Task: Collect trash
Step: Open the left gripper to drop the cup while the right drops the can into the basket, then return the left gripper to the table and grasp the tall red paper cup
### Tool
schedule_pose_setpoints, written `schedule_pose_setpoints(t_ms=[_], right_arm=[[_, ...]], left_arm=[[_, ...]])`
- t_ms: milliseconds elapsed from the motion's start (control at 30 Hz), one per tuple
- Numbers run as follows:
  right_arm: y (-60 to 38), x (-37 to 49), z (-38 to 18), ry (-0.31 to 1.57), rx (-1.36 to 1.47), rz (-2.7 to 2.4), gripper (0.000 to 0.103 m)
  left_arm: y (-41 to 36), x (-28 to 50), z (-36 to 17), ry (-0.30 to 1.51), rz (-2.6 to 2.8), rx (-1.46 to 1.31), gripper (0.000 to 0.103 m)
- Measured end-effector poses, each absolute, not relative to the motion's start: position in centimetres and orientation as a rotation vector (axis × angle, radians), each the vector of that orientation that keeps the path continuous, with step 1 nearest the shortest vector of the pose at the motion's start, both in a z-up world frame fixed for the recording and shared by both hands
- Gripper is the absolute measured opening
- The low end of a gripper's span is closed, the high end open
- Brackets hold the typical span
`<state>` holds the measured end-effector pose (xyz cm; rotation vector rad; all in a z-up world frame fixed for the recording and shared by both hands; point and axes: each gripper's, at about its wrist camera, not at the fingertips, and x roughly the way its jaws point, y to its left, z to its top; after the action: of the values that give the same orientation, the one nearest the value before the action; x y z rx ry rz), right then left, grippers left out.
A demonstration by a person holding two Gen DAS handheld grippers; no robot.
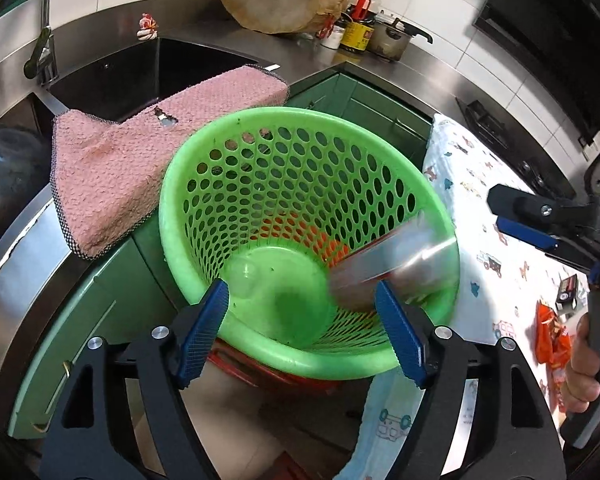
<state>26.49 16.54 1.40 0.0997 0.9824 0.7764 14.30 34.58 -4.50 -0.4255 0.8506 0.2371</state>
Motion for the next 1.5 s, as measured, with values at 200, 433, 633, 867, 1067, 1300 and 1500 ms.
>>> schedule_pose_setpoints(t_ms=[200,433,633,867,1067,1300,1500], right_arm=[[14.6,25.2,2.9,0.955,0.116,0.786,0.075],[10.4,21.8,4.6,0.91,0.083,0.745,0.082],[5.1,19.1,5.3,0.905,0.041,0.691,0.084],[-2.4,17.0,5.5,0.924,-0.004,0.627,0.085],[-8.2,15.3,5.7,0.917,0.003,0.572,0.087],[-14.5,12.6,5.6,0.907,0.006,0.514,0.089],[-19.0,10.1,4.9,0.903,0.022,0.465,0.09]], left_arm=[[33.8,13.9,-3.6,0.847,0.233,-0.411,0.077],[32.0,12.8,-1.9,0.821,0.208,-0.398,0.08],[29.2,11.9,-0.9,0.809,0.165,-0.379,0.08],[25.6,11.5,-0.3,0.812,0.111,-0.36,0.08],[21.5,11.6,-0.2,0.838,0.042,-0.334,0.082],[15.3,11.0,0.0,0.865,-0.074,-0.31,0.084],[10.1,10.7,0.3,0.896,-0.177,-0.323,0.09]])
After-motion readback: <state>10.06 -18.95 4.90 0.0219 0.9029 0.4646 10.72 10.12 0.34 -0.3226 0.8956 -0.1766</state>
